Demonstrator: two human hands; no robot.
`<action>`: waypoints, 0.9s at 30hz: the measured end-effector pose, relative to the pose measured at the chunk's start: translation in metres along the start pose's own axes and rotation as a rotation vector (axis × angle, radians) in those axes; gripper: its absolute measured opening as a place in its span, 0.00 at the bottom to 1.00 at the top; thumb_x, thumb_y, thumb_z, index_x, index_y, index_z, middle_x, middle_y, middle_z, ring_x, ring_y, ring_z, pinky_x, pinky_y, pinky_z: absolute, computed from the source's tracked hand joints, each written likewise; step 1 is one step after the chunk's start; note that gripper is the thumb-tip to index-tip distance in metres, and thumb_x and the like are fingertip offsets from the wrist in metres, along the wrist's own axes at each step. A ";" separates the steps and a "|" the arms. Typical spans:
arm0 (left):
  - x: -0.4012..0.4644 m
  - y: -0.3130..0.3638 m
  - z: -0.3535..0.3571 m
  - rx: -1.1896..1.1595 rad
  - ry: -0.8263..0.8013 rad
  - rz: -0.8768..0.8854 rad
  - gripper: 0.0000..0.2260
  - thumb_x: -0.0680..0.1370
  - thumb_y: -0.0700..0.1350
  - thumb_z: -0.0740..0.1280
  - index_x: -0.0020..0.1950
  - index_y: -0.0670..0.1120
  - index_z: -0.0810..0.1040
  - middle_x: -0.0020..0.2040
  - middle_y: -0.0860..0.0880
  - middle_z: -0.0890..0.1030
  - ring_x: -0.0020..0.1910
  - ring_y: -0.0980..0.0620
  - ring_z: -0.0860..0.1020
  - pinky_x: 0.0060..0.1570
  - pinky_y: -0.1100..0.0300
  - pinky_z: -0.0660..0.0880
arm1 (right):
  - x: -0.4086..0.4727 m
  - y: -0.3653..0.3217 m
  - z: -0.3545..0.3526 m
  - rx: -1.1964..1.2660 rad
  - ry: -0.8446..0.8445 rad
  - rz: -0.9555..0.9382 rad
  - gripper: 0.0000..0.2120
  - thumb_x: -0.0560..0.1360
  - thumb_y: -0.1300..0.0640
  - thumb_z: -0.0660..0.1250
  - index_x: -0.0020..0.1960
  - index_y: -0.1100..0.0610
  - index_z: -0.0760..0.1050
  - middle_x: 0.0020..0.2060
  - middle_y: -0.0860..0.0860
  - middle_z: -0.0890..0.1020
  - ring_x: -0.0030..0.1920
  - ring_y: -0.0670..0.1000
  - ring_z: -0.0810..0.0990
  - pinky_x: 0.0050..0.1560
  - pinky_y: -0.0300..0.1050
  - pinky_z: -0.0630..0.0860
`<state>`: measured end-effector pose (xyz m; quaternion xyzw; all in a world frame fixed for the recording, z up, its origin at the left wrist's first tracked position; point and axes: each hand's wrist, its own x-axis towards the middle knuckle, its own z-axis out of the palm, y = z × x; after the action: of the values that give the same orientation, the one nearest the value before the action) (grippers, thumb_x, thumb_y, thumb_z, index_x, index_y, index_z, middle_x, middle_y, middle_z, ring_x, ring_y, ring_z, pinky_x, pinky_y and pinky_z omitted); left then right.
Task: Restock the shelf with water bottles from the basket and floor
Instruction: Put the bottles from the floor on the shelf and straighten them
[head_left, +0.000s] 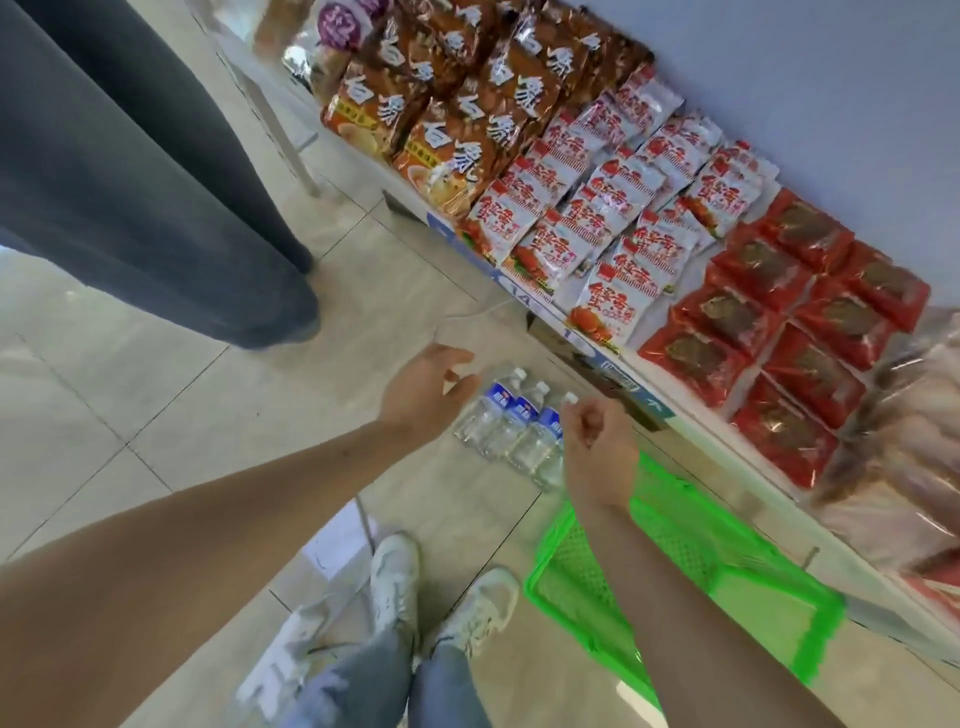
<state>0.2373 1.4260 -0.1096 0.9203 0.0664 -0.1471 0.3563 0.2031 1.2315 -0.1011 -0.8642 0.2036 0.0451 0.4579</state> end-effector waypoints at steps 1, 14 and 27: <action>0.008 -0.019 0.015 -0.004 -0.006 -0.066 0.14 0.77 0.51 0.65 0.61 0.49 0.78 0.57 0.51 0.78 0.50 0.54 0.79 0.55 0.55 0.75 | 0.008 0.018 0.022 -0.018 -0.035 0.049 0.08 0.77 0.54 0.67 0.48 0.59 0.74 0.39 0.53 0.81 0.38 0.52 0.78 0.41 0.46 0.74; 0.112 -0.233 0.200 -0.044 -0.208 -0.414 0.19 0.78 0.60 0.60 0.63 0.51 0.76 0.63 0.51 0.77 0.61 0.48 0.75 0.60 0.56 0.72 | 0.116 0.234 0.280 -0.186 -0.308 0.473 0.21 0.76 0.47 0.66 0.60 0.62 0.75 0.57 0.57 0.80 0.59 0.58 0.77 0.55 0.44 0.71; 0.143 -0.314 0.243 -0.041 -0.142 -0.433 0.22 0.80 0.58 0.54 0.62 0.46 0.77 0.62 0.46 0.76 0.60 0.45 0.74 0.57 0.55 0.70 | 0.153 0.260 0.387 -0.326 -0.097 0.536 0.33 0.77 0.48 0.66 0.69 0.70 0.58 0.62 0.61 0.75 0.62 0.60 0.76 0.60 0.50 0.70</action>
<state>0.2474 1.4959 -0.5262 0.8645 0.2401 -0.2833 0.3387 0.2825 1.3676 -0.5653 -0.8386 0.3921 0.2375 0.2944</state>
